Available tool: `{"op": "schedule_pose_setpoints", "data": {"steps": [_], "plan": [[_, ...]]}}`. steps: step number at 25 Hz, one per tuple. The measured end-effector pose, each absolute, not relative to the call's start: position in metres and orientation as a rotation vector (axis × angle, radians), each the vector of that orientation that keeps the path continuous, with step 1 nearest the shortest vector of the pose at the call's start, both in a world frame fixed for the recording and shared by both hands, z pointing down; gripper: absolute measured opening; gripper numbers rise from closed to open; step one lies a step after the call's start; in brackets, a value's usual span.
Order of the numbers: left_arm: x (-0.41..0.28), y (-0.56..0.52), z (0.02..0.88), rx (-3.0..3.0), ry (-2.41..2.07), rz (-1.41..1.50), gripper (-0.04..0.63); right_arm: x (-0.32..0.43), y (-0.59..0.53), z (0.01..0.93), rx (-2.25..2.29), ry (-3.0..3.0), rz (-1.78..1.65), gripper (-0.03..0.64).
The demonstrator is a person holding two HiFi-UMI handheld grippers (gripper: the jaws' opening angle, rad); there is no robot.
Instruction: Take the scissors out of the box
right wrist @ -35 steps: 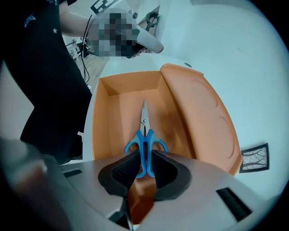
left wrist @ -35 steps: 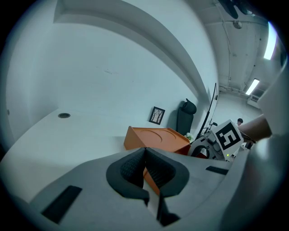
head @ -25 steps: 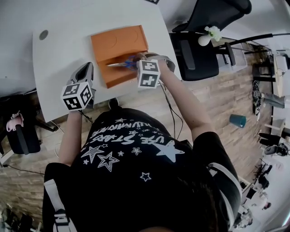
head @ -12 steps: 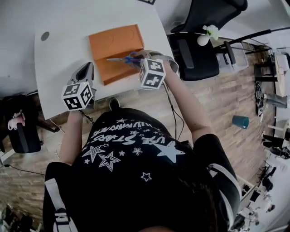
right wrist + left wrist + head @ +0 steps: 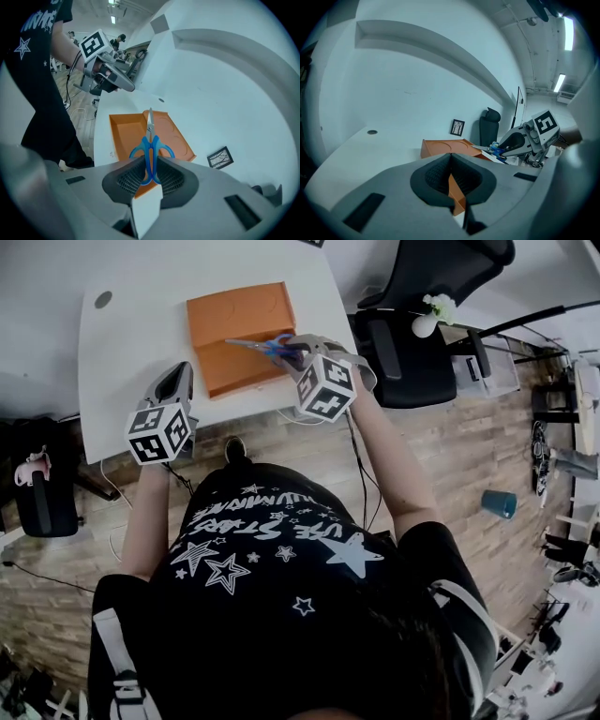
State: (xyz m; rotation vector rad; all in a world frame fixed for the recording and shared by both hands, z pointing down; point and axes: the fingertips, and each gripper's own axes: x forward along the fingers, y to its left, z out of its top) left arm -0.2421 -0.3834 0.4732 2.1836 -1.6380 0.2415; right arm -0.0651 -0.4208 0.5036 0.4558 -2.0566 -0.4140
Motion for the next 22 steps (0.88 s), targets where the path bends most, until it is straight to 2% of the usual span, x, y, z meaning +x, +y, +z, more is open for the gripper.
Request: {"op": "schedule_pose_setpoints", "data": {"steps": [22], "plan": [[-0.152, -0.231, 0.465, 2.165, -1.701, 0.227, 0.018, 0.013, -0.285, 0.480, 0.614, -2.218, -0.385, 0.103]]}}
